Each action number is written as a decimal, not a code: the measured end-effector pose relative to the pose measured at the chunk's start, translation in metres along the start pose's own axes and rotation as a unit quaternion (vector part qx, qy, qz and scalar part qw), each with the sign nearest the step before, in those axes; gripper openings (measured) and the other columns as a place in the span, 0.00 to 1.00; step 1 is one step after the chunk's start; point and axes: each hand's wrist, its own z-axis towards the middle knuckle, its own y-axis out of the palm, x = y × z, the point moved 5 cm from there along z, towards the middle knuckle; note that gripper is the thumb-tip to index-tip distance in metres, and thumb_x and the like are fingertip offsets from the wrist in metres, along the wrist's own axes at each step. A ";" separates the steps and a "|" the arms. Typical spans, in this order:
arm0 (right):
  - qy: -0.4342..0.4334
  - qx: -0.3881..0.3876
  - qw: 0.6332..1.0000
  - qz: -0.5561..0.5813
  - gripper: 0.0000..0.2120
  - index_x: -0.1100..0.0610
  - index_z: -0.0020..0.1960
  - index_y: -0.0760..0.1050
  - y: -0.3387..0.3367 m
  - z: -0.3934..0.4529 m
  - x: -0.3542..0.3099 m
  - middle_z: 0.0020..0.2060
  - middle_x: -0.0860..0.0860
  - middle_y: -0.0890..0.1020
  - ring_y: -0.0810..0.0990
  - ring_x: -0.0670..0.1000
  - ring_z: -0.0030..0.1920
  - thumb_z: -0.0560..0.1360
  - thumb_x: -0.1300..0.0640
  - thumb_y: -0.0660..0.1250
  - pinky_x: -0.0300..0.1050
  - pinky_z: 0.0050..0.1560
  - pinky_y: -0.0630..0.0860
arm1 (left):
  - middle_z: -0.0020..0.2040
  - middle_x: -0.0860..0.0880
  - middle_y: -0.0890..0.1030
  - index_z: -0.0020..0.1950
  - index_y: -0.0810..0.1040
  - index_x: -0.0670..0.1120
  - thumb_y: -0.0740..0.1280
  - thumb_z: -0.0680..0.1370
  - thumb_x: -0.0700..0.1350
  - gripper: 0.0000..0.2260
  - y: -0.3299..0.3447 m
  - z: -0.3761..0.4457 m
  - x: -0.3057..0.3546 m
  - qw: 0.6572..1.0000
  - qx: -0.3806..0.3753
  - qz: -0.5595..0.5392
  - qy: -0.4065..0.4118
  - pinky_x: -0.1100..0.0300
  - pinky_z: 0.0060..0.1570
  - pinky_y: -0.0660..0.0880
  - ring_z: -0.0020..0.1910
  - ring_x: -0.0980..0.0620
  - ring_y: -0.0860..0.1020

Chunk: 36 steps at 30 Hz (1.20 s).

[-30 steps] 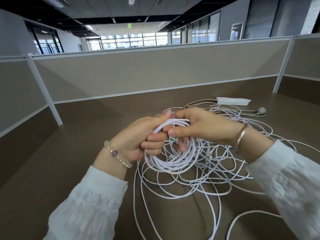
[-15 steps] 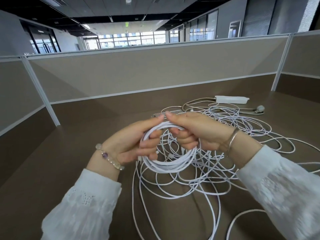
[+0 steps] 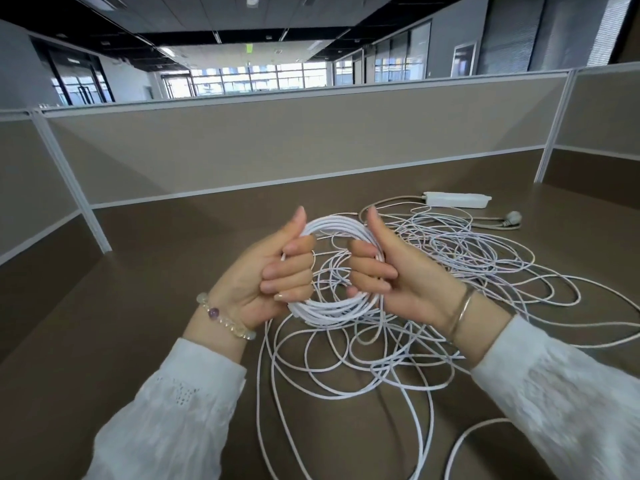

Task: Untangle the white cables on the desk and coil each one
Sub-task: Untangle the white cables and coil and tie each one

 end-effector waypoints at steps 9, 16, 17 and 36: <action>0.025 0.020 0.970 -0.242 0.21 0.52 0.30 0.59 0.005 0.001 -0.014 0.19 0.46 0.57 0.52 0.44 0.19 0.72 0.41 0.61 0.36 0.23 0.48 | 0.20 0.52 0.69 0.35 0.74 0.44 0.52 0.77 0.66 0.28 -0.003 0.007 -0.021 0.995 -0.020 0.038 -0.091 0.62 0.25 0.72 0.17 0.56 0.67; -0.001 -0.007 0.995 -0.102 0.23 0.56 0.32 0.65 0.000 0.003 -0.004 0.21 0.50 0.65 0.66 0.50 0.24 0.72 0.36 0.57 0.46 0.36 0.74 | 0.21 0.53 0.60 0.34 0.71 0.46 0.61 0.81 0.54 0.18 0.003 0.005 -0.003 0.995 -0.067 -0.070 -0.018 0.65 0.19 0.56 0.18 0.57 0.58; -0.004 -0.008 0.999 -0.054 0.23 0.55 0.32 0.65 -0.001 0.004 0.000 0.20 0.50 0.64 0.68 0.51 0.24 0.72 0.36 0.57 0.49 0.41 0.76 | 0.21 0.53 0.60 0.35 0.71 0.45 0.60 0.81 0.54 0.19 0.002 0.006 0.000 0.994 -0.067 -0.081 -0.002 0.65 0.20 0.56 0.18 0.56 0.58; -0.001 -0.002 0.952 -0.305 0.06 0.59 0.45 0.76 -0.039 -0.011 0.004 0.27 0.52 0.73 0.71 0.50 0.27 0.74 0.56 0.68 0.47 0.44 0.79 | 0.26 0.50 0.62 0.39 0.72 0.42 0.54 0.84 0.54 0.21 -0.029 -0.016 0.032 0.986 -0.078 -0.131 0.063 0.61 0.26 0.59 0.22 0.54 0.60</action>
